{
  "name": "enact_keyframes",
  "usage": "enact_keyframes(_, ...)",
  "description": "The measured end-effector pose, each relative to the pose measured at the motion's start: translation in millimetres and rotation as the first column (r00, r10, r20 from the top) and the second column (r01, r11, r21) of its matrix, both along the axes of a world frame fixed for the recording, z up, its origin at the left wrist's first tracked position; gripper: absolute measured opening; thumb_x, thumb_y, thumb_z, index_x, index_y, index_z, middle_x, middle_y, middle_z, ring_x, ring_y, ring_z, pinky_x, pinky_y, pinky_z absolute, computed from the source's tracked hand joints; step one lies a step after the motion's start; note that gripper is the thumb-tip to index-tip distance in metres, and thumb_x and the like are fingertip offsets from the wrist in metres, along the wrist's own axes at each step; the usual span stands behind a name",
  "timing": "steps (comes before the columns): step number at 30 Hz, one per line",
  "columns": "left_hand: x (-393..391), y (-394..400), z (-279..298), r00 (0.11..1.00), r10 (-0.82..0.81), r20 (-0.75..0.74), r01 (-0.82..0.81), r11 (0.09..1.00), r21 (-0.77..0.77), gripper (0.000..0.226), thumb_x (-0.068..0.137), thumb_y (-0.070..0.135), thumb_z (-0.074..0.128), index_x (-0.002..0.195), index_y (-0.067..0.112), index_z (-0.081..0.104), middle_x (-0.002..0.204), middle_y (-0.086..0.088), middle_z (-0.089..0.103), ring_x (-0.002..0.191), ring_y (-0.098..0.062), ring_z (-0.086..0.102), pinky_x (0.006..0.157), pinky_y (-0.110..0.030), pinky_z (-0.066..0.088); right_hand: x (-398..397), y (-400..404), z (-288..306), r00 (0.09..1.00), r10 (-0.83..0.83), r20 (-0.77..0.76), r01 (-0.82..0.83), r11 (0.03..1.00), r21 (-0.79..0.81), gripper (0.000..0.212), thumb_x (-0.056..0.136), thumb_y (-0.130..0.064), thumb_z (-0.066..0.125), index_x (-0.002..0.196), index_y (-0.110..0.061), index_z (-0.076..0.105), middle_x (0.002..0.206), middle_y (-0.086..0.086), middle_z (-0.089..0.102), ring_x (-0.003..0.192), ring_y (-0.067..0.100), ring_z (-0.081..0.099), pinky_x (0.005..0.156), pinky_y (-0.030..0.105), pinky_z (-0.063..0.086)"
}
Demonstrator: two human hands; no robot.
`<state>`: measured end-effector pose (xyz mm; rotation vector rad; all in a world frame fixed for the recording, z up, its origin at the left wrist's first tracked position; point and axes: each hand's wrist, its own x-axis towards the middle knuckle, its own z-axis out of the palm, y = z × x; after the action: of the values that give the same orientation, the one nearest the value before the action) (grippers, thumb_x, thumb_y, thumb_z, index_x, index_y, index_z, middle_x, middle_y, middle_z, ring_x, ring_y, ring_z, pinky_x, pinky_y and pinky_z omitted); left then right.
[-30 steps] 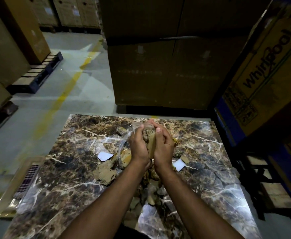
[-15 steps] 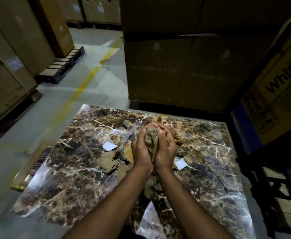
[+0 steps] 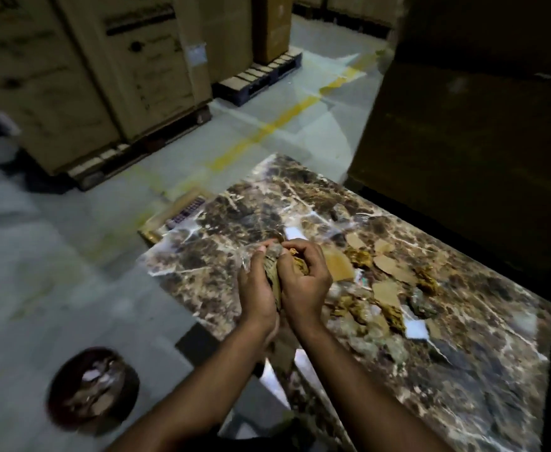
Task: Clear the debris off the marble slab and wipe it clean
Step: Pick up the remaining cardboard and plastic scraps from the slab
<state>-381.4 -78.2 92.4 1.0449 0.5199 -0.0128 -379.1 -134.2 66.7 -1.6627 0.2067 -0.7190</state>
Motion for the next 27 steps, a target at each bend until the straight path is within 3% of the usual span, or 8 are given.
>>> enact_keyframes(4,-5.2,82.7,6.0,0.918,0.395,-0.015,-0.395,0.918,0.031,0.014,0.099,0.017,0.058,0.093,0.015,0.070,0.092,0.000,0.071,0.082,-0.013,0.068,0.062,-0.016,0.052,1.7,96.4,-0.8,0.965,0.251,-0.069,-0.248,0.968,0.047,0.032,0.091,-0.017,0.065,0.116,-0.035,0.070,0.112,-0.016,0.071,0.106,0.010,0.067,0.092,0.033,0.055)
enact_keyframes(8,-14.4,190.8,-10.0,0.846,0.527,0.082,-0.531,0.845,0.056,0.020,0.100,0.008,0.054,0.092,0.011,0.072,0.084,0.003,0.077,0.080,-0.008,0.071,0.072,-0.020,0.055,-1.2,204.0,-18.9,0.892,0.424,-0.159,-0.413,0.906,0.094,0.017,0.088,-0.015,0.063,0.096,-0.019,0.077,0.100,-0.004,0.074,0.099,0.010,0.068,0.092,0.039,0.054)
enact_keyframes(11,-29.9,290.5,-38.9,0.821,0.554,0.136,-0.564,0.825,0.045,0.031,0.094,0.019,0.052,0.110,-0.001,0.070,0.111,-0.013,0.074,0.104,-0.021,0.069,0.093,-0.030,0.055,-13.9,302.6,-32.2,0.843,0.513,-0.161,-0.505,0.859,0.089,0.014,0.089,-0.017,0.062,0.094,-0.022,0.074,0.100,-0.003,0.072,0.100,0.011,0.067,0.093,0.028,0.052)
enact_keyframes(14,-51.4,376.1,-57.9,0.795,0.590,0.141,-0.603,0.794,0.080,0.033,0.093,0.017,0.049,0.113,-0.002,0.068,0.111,-0.009,0.074,0.104,-0.018,0.069,0.090,-0.026,0.053,-31.9,389.7,-47.0,0.795,0.579,-0.181,-0.564,0.815,0.131,0.013,0.089,-0.017,0.060,0.092,-0.017,0.073,0.098,-0.004,0.070,0.097,0.009,0.067,0.090,0.024,0.051)
enact_keyframes(18,-70.0,455.1,-77.5,0.723,0.690,0.041,-0.687,0.711,0.150,0.025,0.099,0.001,0.048,0.108,-0.010,0.068,0.103,-0.015,0.072,0.088,-0.011,0.072,0.080,-0.023,0.055,-47.0,472.0,-76.7,0.696,0.649,-0.307,-0.618,0.760,0.204,0.020,0.086,-0.030,0.056,0.090,-0.019,0.072,0.098,0.005,0.070,0.094,0.015,0.068,0.090,0.035,0.055)
enact_keyframes(22,-66.6,505.9,-123.7,0.615,0.780,-0.115,-0.761,0.625,0.175,0.017,0.088,0.016,0.057,0.086,0.009,0.073,0.090,-0.005,0.075,0.085,-0.020,0.071,0.078,-0.031,0.057,-46.7,523.8,-121.6,0.612,0.680,-0.403,-0.660,0.720,0.213,0.013,0.087,-0.023,0.057,0.087,-0.023,0.070,0.096,0.003,0.069,0.092,0.006,0.065,0.089,0.037,0.054)
enact_keyframes(25,-56.2,535.5,-182.9,0.488,0.841,-0.233,-0.825,0.532,0.191,0.017,0.094,0.005,0.063,0.079,0.012,0.066,0.073,0.005,0.071,0.065,0.000,0.066,0.063,-0.021,0.053,-34.6,549.7,-174.4,0.563,0.694,-0.449,-0.685,0.696,0.215,0.024,0.086,-0.032,0.059,0.091,-0.014,0.074,0.098,0.005,0.069,0.095,0.013,0.066,0.092,0.044,0.054)
enact_keyframes(27,-51.7,553.2,-240.0,0.460,0.851,-0.254,-0.821,0.516,0.242,0.006,0.093,0.020,0.069,0.093,0.014,0.067,0.090,0.002,0.072,0.074,0.004,0.066,0.071,-0.021,0.052,-25.9,566.7,-222.4,0.534,0.713,-0.455,-0.716,0.667,0.206,0.030,0.088,-0.032,0.059,0.092,-0.008,0.075,0.098,0.007,0.069,0.096,0.018,0.066,0.093,0.048,0.053)
